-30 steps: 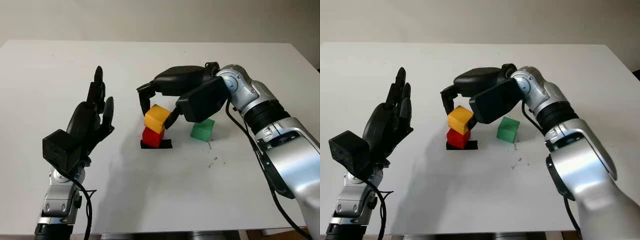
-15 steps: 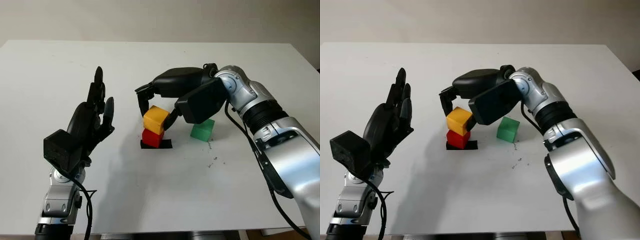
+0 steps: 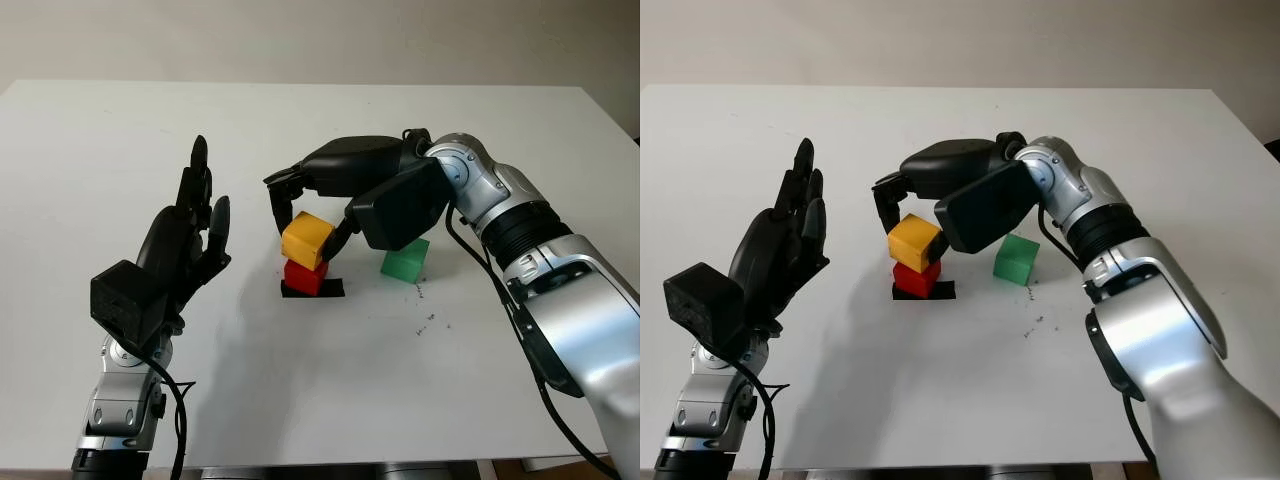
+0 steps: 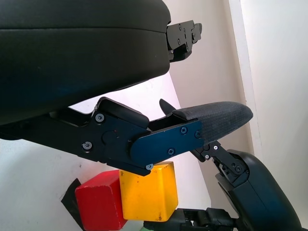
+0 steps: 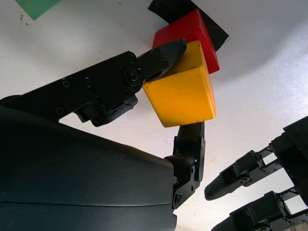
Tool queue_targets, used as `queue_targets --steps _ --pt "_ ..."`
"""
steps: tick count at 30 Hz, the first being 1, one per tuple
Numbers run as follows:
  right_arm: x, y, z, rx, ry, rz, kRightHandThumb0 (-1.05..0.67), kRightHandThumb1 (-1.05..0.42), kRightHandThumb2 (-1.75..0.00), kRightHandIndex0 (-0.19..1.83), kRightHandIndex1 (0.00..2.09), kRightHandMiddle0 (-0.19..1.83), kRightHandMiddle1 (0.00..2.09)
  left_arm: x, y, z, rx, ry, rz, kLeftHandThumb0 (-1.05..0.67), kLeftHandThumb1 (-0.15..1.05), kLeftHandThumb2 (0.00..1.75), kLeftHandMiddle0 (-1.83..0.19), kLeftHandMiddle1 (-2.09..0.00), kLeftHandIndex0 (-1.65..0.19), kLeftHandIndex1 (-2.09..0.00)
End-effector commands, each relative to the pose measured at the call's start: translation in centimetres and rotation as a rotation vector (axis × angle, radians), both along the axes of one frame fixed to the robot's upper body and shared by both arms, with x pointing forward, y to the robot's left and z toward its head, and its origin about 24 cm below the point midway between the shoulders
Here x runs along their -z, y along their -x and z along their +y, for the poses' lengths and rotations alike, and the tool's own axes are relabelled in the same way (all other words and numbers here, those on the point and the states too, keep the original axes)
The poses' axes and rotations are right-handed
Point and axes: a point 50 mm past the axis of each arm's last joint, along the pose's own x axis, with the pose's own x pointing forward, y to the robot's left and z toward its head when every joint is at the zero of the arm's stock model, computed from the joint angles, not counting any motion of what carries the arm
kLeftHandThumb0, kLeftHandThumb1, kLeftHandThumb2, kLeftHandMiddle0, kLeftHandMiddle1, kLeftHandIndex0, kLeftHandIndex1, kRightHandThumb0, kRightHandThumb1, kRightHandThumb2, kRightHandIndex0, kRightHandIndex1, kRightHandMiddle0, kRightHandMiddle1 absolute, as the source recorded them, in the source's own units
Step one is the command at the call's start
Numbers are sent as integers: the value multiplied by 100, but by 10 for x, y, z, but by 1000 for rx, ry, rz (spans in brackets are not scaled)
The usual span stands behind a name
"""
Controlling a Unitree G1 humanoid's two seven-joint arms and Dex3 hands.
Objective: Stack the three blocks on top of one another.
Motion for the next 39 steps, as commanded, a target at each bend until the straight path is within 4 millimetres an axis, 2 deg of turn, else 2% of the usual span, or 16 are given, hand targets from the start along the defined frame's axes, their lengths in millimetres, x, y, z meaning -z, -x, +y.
queue_targets --steps 1,15,22,24,26,30,34,39 --pt "-4 1 3 -18 -2 -22 -40 -94 -5 19 6 35 145 -2 2 -2 -1 3 -13 -84 105 73 19 0 19 0" --pt "3 0 2 0 45 5 -44 -91 -5 18 5 40 137 -2 2 -1 1 -10 -18 -83 105 74 19 0 19 0" --pt "5 0 -2 5 67 6 -59 -87 -5 0 3 13 68 -2 2 -2 5 -3 -19 -82 105 72 19 0 19 0" --pt "6 0 -3 9 71 10 -61 -86 -5 -8 3 8 40 -2 2 -2 7 -2 -13 -82 105 72 19 0 19 0" --pt "7 0 -5 9 81 -1 -63 -86 -5 -13 3 3 26 -2 2 -2 3 -1 -11 -82 105 72 19 0 19 0" --pt "5 0 -6 6 108 -34 -68 -86 -5 -19 1 -10 12 -2 3 -2 3 9 -16 -81 105 72 19 0 19 0" --pt "0 0 -8 1 104 -63 -71 -85 -5 -19 0 -17 6 -1 2 -1 1 9 -17 -81 105 71 19 0 19 0" --pt "-21 0 -19 37 38 -87 -70 -83 -5 -19 0 -18 5 -1 3 -2 -9 11 -15 -83 105 69 19 0 19 0"
